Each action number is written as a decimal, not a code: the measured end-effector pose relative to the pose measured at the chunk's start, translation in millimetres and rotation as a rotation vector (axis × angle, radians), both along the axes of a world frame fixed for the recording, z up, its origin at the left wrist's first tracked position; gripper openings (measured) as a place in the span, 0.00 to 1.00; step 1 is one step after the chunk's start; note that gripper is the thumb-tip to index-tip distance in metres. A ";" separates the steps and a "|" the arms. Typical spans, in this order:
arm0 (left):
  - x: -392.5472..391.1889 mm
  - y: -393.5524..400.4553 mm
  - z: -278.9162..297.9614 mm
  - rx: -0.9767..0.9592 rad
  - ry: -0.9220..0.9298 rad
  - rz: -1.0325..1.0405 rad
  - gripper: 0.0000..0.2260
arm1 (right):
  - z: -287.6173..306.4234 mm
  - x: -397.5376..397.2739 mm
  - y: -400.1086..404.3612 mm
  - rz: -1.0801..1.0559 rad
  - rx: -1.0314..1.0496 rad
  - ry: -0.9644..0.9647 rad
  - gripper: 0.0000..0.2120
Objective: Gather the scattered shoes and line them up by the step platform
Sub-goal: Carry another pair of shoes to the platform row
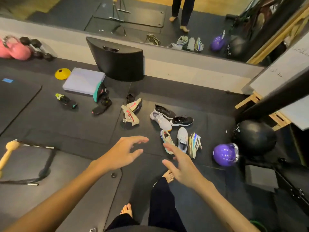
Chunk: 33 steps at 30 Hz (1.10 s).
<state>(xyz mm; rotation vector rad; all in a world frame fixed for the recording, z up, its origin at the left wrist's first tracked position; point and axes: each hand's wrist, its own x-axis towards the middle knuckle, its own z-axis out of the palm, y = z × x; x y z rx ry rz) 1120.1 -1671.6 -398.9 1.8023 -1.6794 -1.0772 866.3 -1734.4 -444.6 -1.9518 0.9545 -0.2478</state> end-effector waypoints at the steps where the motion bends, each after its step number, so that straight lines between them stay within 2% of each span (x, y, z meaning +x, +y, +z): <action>1: -4.7 -18.4 -6.3 0.014 0.003 -0.006 0.18 | -6.7 2.4 -19.9 0.003 0.004 0.005 0.27; 5: -17.8 -97.7 -33.5 0.042 -0.002 -0.027 0.18 | -35.4 12.1 -101.8 -0.042 -0.001 0.012 0.24; 10: -24.8 -190.5 -81.4 0.064 -0.074 -0.011 0.19 | -92.0 22.4 -194.1 -0.388 0.069 0.029 0.13; 13: -32.5 -238.1 -133.5 0.084 -0.060 -0.050 0.19 | -143.7 27.1 -228.6 -0.450 0.013 0.047 0.14; 16: -34.9 -277.7 -199.3 0.150 -0.034 -0.153 0.21 | -206.7 33.8 -246.2 -0.499 0.003 0.106 0.20; 21: -21.2 -333.4 -339.8 0.168 -0.117 -0.271 0.22 | -342.9 48.6 -268.7 -0.482 -0.001 0.313 0.25; 25: 1.7 -390.2 -475.2 0.068 -0.241 -0.283 0.23 | -476.5 55.4 -314.8 -0.454 -0.027 0.282 0.24; 27: 10.8 -417.9 -540.9 0.025 -0.228 -0.249 0.21 | -544.6 56.6 -343.4 -0.391 -0.119 0.299 0.23; 30: 11.2 -450.6 -623.0 -0.024 -0.107 -0.184 0.17 | -631.2 56.3 -387.1 -0.233 -0.316 0.481 0.19; 33: 7.1 -467.7 -684.1 -0.119 -0.236 -0.252 0.15 | -689.3 61.7 -416.1 -0.203 -0.501 0.701 0.12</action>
